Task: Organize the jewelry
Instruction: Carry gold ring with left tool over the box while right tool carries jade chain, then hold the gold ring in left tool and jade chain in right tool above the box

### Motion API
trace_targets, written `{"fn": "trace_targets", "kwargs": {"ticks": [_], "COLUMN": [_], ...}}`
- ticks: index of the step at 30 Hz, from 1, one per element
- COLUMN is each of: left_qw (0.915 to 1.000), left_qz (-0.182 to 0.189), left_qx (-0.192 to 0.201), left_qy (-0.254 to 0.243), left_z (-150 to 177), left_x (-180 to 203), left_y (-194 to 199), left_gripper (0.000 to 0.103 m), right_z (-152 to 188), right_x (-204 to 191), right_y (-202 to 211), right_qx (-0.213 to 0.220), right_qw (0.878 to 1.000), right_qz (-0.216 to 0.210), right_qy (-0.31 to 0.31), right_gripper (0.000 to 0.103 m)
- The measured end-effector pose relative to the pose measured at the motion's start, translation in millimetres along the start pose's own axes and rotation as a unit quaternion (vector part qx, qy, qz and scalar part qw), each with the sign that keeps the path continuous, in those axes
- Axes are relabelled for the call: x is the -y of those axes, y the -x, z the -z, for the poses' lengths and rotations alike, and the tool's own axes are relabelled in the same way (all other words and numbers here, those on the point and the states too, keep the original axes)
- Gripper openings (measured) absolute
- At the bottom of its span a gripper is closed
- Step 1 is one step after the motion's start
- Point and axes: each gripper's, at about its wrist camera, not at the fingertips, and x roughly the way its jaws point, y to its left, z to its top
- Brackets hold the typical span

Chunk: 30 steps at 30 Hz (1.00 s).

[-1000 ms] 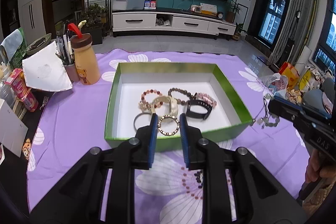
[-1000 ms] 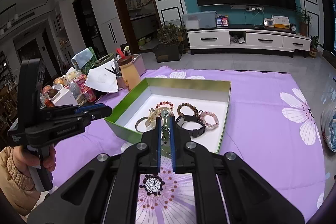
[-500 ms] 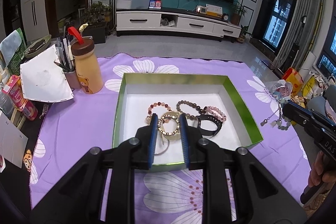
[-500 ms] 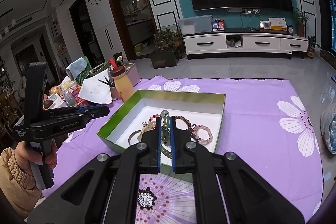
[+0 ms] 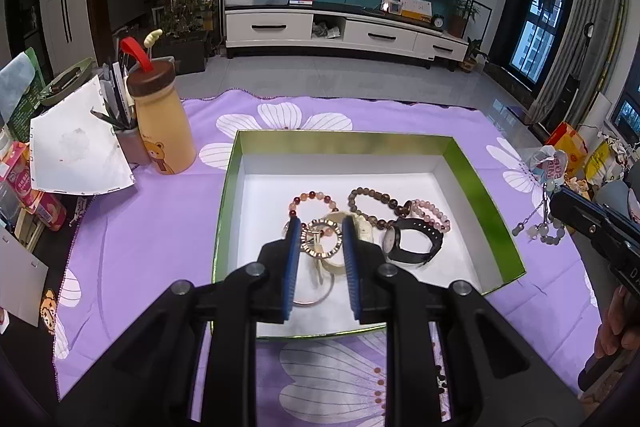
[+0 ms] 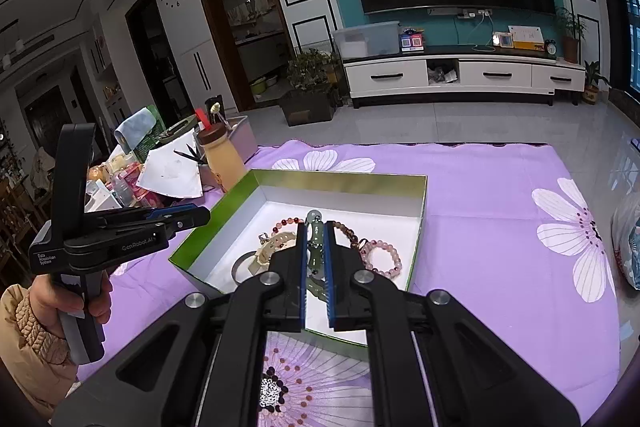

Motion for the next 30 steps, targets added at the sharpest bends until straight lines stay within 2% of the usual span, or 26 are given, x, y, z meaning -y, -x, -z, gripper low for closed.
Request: {"fn": "trace_targets", "kwargs": {"ticks": [30], "left_qw": [0.9997], "left_qz": [-0.006], "left_qx": [-0.021], "left_qy": [-0.007], "left_z": [3.1], "left_x": [2.0], "left_y": [-28.7], "left_gripper": [0.020], "right_z": [6.4], "right_x": [3.7], "right_y": [-25.7], "right_qx": [-0.022], "right_qw": [1.000], "right_qz": [0.001], "right_qy": [-0.003], "right_gripper": [0.007]}}
